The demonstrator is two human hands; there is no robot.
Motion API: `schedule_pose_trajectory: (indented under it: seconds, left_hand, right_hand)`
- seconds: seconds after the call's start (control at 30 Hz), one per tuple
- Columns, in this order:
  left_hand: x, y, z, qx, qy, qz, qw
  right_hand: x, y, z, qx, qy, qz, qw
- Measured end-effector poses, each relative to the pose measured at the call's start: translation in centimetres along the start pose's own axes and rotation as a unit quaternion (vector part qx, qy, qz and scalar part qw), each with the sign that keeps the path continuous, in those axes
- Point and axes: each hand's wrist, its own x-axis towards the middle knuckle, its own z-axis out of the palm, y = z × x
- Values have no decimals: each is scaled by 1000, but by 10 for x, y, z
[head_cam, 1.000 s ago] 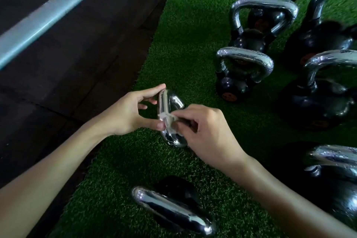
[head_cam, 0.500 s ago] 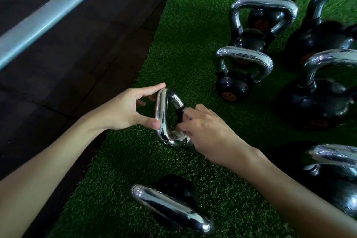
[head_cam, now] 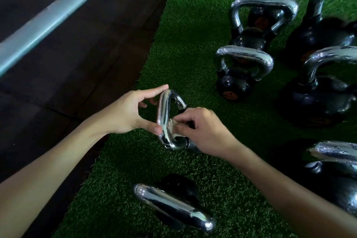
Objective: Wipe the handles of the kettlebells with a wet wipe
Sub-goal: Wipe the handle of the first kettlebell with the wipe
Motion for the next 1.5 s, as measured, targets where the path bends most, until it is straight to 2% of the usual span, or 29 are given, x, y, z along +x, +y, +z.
schedule_pose_trajectory:
  seconds: [0.1, 0.17, 0.3, 0.37, 0.6, 0.73, 0.87, 0.97, 1.07, 1.13, 1.2, 1.4, 1.5]
  left_hand:
    - [0, 2, 1, 7, -2, -2, 1000]
    - [0, 4, 1, 6, -2, -4, 1000]
    - [-1, 11, 2, 4, 14, -8, 1000]
    - [-2, 15, 1, 5, 16, -14, 1000]
    - [2, 30, 10, 38, 16, 1, 999]
    - [6, 40, 16, 50, 20, -10, 998]
    - [12, 50, 27, 84, 48, 0, 995]
    - [17, 70, 40, 116, 84, 25, 989]
    - [23, 88, 58, 169, 102, 51, 979]
    - [29, 91, 55, 194, 76, 65, 976]
    - [38, 89, 34, 177, 21, 69, 982]
    - [71, 81, -3, 198, -75, 101, 972]
    - [73, 83, 1, 247, -61, 96, 962]
  right_hand:
    - [5, -5, 11, 40, 107, 18, 993]
    - [9, -6, 9, 36, 138, 25, 989]
    - [-2, -3, 5, 33, 30, 12, 999]
    - [-6, -2, 9, 30, 33, 7, 999]
    - [20, 6, 10, 31, 221, 24, 974]
    - [12, 14, 10, -56, 288, 8, 956]
    - [6, 25, 4, -175, 284, 11, 943]
    - [-7, 27, -9, -130, 289, 61, 947]
    - [-26, 22, -38, -8, 300, 120, 946]
    - [-41, 14, -51, 87, 288, 145, 943]
    - [-53, 6, -53, 112, 258, 156, 947]
    - [-79, -18, -37, 86, 180, 130, 971]
    - [-92, -29, -26, 23, 207, 110, 972]
